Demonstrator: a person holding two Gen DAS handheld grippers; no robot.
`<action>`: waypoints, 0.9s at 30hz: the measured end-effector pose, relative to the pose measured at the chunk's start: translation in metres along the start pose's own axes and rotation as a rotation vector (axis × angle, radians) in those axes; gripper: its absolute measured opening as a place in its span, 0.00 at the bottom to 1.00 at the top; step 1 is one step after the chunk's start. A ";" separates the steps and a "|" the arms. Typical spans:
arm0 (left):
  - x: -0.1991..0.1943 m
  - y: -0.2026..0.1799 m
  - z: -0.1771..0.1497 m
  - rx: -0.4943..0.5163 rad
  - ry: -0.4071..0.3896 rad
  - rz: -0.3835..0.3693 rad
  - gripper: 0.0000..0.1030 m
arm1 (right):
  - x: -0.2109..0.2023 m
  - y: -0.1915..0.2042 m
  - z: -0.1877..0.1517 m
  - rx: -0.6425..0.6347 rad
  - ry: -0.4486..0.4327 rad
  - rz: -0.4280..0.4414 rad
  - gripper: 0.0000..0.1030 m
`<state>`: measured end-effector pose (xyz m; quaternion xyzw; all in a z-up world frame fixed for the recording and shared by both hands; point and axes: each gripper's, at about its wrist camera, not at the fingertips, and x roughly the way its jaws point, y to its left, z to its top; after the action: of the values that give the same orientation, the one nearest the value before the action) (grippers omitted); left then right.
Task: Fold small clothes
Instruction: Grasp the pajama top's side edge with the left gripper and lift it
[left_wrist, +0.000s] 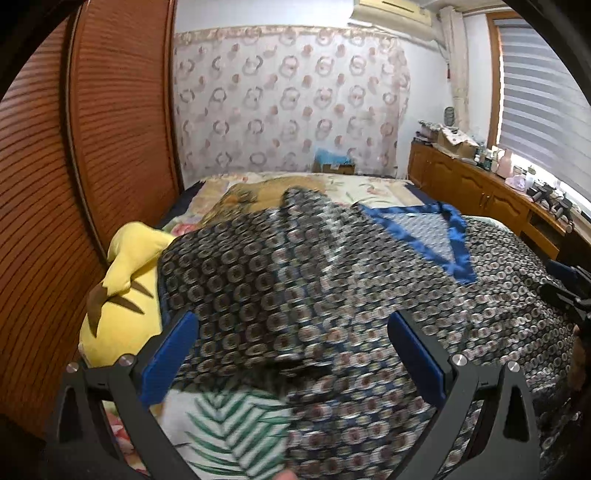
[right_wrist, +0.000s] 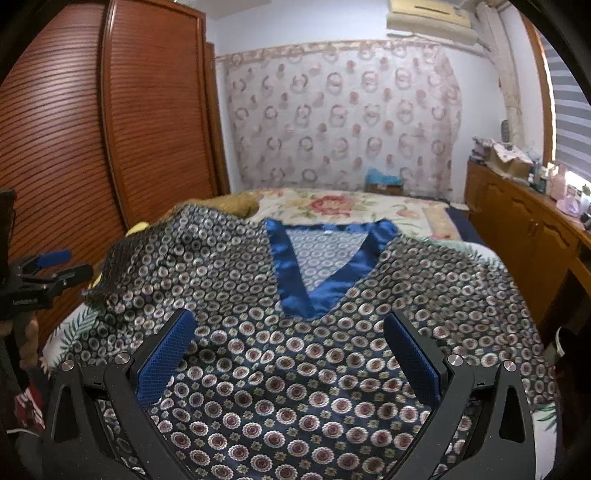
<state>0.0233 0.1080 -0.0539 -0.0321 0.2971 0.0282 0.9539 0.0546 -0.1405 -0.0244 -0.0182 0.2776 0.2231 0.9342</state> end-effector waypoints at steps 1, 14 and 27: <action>0.002 0.006 -0.002 -0.009 0.006 -0.006 1.00 | 0.004 0.002 -0.002 -0.005 0.013 0.008 1.00; 0.037 0.095 -0.010 -0.129 0.115 -0.016 0.90 | 0.033 0.025 -0.010 -0.083 0.114 0.064 1.00; 0.080 0.131 -0.037 -0.270 0.285 -0.103 0.73 | 0.059 0.043 0.001 -0.123 0.164 0.131 1.00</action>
<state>0.0583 0.2380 -0.1353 -0.1785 0.4205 0.0142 0.8894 0.0807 -0.0773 -0.0511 -0.0755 0.3394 0.2982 0.8889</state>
